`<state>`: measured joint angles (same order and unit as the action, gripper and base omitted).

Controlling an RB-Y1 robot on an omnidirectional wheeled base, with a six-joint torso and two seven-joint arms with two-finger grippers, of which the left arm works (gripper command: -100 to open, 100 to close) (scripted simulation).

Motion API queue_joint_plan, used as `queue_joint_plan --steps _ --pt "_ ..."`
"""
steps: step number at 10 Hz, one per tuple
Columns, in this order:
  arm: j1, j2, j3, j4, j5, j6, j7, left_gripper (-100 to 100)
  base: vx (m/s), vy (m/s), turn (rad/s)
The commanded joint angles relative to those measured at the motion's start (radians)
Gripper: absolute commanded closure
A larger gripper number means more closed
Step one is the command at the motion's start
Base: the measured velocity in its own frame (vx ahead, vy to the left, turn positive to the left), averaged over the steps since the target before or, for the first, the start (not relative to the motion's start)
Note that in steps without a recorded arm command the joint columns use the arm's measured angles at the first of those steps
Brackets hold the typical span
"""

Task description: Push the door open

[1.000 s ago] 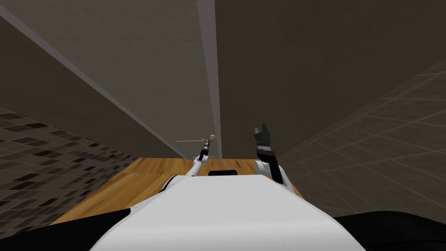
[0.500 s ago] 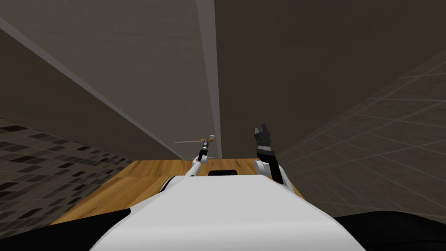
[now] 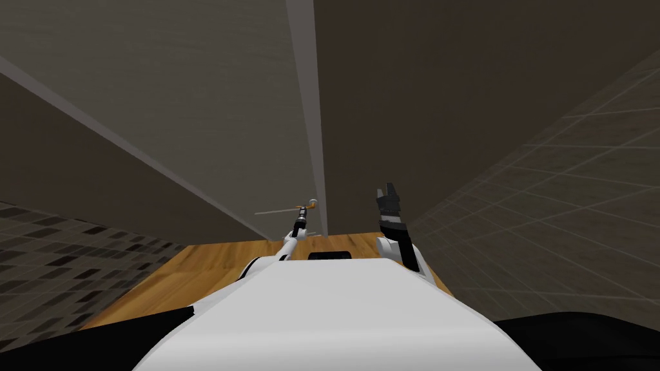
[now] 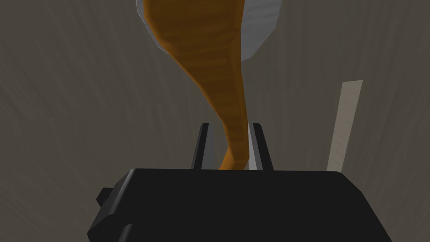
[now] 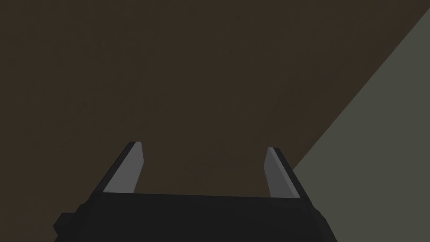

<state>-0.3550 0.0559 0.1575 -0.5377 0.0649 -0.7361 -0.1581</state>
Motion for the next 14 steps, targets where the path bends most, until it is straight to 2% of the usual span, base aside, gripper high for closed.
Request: queue_joint_plan --steps 1,2,3,4,5,7,8,12,13,14 --pt "0.008 0.017 0.007 -0.05 0.003 0.009 0.003 100 0.0 -0.002 0.015" --pt "0.001 0.019 0.045 -0.047 0.024 -0.006 -0.027 100 0.024 0.046 -0.157" --pt "0.001 0.019 0.045 -0.005 0.024 -0.006 -0.027 100 0.022 0.056 -0.15" --pt "-0.003 0.02 0.065 -0.042 0.036 -0.014 -0.043 100 0.011 0.04 -0.116" --pt "-0.003 0.02 0.065 -0.042 0.036 -0.014 -0.043 100 0.012 0.036 -0.033" --pt "-0.01 0.021 0.107 -0.034 0.06 -0.03 -0.075 100 0.019 0.061 -0.118" --pt "-0.01 0.021 0.107 -0.034 0.06 -0.03 -0.075 100 0.016 0.058 -0.073" --pt "-0.027 0.022 0.194 -0.016 0.11 -0.065 -0.143 100 0.027 0.048 -0.165" --pt "-0.027 0.022 0.194 -0.016 0.11 -0.065 -0.143 100 0.033 0.03 -0.088" --pt "-0.031 0.022 0.216 -0.011 0.122 -0.073 -0.16 100 0.038 0.038 -0.115"
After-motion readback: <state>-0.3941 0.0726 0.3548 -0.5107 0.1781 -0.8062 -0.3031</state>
